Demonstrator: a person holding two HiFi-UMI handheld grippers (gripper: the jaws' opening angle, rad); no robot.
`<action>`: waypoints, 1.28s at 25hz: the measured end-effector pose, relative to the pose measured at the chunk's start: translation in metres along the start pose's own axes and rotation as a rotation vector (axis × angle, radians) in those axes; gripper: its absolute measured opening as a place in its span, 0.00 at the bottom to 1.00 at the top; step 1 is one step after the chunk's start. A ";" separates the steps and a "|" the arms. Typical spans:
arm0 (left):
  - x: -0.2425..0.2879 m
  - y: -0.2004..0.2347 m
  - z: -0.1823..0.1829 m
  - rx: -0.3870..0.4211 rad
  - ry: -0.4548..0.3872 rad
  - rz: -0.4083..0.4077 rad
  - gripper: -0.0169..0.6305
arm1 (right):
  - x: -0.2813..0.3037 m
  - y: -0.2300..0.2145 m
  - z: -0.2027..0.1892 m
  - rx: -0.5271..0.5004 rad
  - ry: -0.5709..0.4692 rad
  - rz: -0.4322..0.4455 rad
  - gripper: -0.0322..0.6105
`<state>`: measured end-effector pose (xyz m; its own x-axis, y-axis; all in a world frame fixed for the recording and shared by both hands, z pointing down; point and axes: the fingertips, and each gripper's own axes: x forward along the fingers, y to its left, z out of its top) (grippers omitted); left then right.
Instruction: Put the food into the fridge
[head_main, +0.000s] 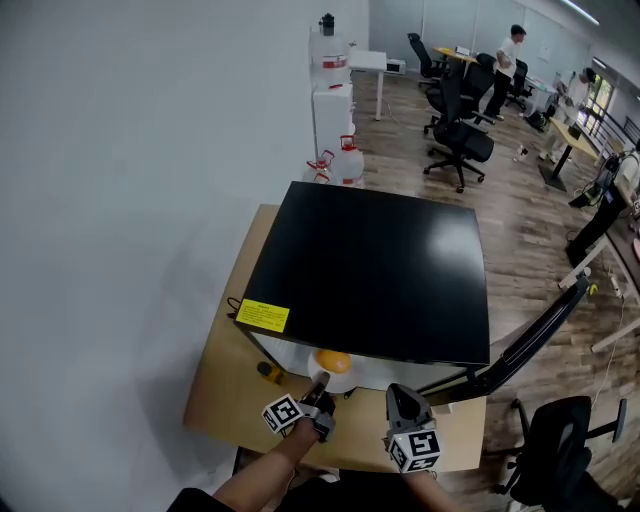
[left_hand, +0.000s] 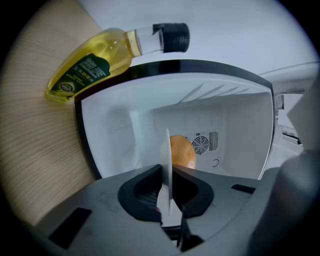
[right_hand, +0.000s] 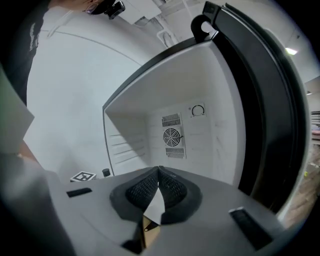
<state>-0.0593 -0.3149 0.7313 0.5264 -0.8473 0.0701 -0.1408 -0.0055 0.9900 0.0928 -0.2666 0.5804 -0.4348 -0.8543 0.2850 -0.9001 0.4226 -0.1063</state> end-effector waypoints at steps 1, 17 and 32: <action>0.005 0.003 0.002 -0.004 -0.002 0.002 0.07 | 0.005 -0.002 -0.001 -0.004 0.004 0.002 0.14; 0.044 0.033 0.023 0.014 -0.042 0.055 0.07 | 0.010 -0.004 -0.006 -0.014 0.056 0.030 0.14; 0.055 0.059 0.025 -0.049 -0.066 0.107 0.07 | -0.001 -0.004 -0.003 -0.071 0.045 0.035 0.14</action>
<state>-0.0599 -0.3752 0.7903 0.4540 -0.8747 0.1695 -0.1518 0.1115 0.9821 0.0972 -0.2668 0.5837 -0.4629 -0.8249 0.3246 -0.8793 0.4737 -0.0500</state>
